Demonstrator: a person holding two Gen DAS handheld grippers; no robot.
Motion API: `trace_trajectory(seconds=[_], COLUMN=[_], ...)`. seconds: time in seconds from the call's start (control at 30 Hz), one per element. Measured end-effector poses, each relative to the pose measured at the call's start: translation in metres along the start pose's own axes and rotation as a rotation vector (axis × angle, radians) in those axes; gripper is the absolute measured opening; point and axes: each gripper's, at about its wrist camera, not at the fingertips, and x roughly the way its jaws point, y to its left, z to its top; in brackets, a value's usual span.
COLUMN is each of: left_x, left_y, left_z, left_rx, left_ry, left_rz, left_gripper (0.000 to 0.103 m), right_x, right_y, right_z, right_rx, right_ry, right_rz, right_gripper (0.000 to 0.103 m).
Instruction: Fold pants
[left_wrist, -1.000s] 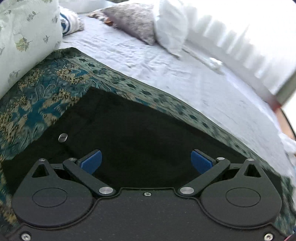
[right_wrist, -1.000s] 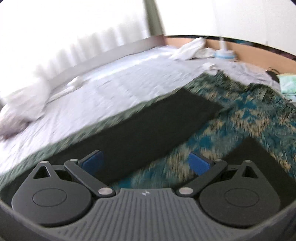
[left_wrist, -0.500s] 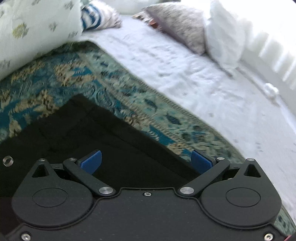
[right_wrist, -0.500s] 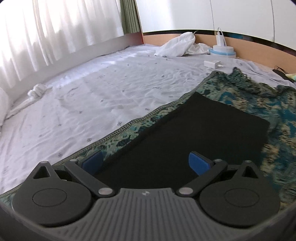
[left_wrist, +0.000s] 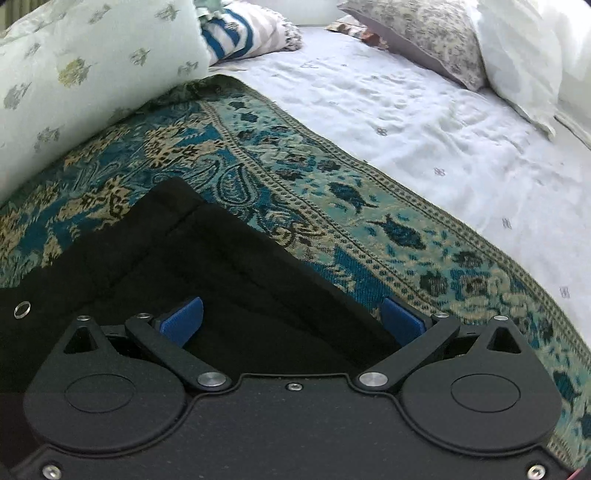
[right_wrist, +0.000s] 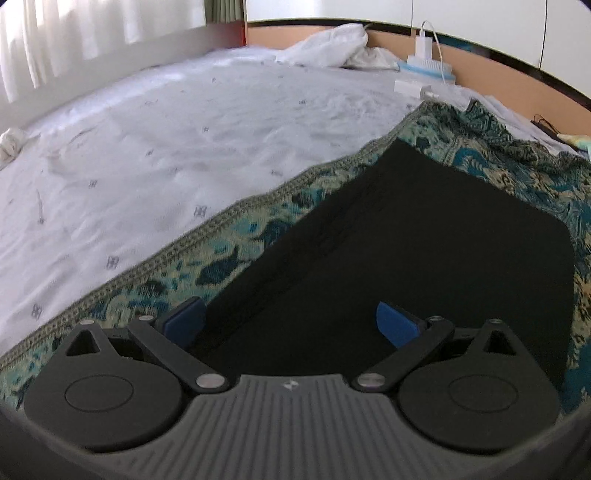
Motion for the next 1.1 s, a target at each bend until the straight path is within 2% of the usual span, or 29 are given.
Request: trace_trajectory(seconds=[0.2,0.27,0.33,0.5,0.6,0.63,0.67,0.7,0.73,0.77,0.8,0.83,0.87,0.97,1.1], left_x=[-0.002,-0.004,-0.005,-0.007,-0.007,-0.007,-0.007,-0.008,-0.01,-0.015,-0.02,-0.024,-0.027,-0.038,-0.066], left_y=[0.002,0.004,0.006,0.008,0.007,0.007,0.008,0.008,0.009,0.011,0.012,0.015,0.02,0.037,0.068], left_z=[0.004,0.002,-0.001,-0.007,-0.008,-0.008,-0.008,-0.009,-0.009,-0.011,-0.012,-0.013,-0.013,-0.009,-0.005], left_rx=[0.031,0.054,0.071,0.092,0.095,0.093,0.093,0.094,0.097,0.111,0.12,0.118,0.1,0.081,0.086], left_ry=[0.004,-0.013,-0.032,-0.078,-0.089,-0.091,-0.093,-0.095,-0.108,-0.142,-0.164,-0.168,-0.165,-0.159,-0.17], left_rz=[-0.027,-0.042,-0.057,-0.07,-0.067,-0.066,-0.066,-0.068,-0.071,-0.081,-0.081,-0.081,-0.096,-0.147,-0.21], left_gripper=[0.103,0.101,0.1,0.1,0.1,0.1,0.099,0.097,0.083,0.041,0.021,0.008,0.002,0.002,0.002], right_x=[0.014,0.012,0.012,0.021,0.021,0.019,0.016,0.014,0.011,0.009,0.007,0.004,0.0,-0.018,-0.056], right_y=[-0.006,-0.009,-0.013,-0.003,0.002,0.003,0.003,0.002,-0.001,-0.004,-0.009,-0.016,-0.024,-0.053,-0.093], right_z=[0.015,0.018,0.021,0.021,0.02,0.02,0.02,0.02,0.02,0.021,0.022,0.023,0.024,0.024,0.018], right_rx=[0.01,0.033,0.054,-0.037,-0.085,-0.092,-0.099,-0.102,-0.097,-0.089,-0.076,-0.053,-0.023,0.029,0.018], right_ry=[0.058,0.047,0.046,0.07,0.056,0.047,0.032,0.02,0.014,0.013,0.012,0.018,0.026,0.023,-0.031], right_rz=[0.036,0.087,0.169,0.119,0.093,0.085,0.065,0.054,0.051,0.041,0.026,0.046,0.071,0.127,0.164], right_gripper=[0.101,0.099,0.103,0.102,0.094,0.084,0.066,0.058,0.043,0.024,0.015,0.012,0.006,0.004,0.005])
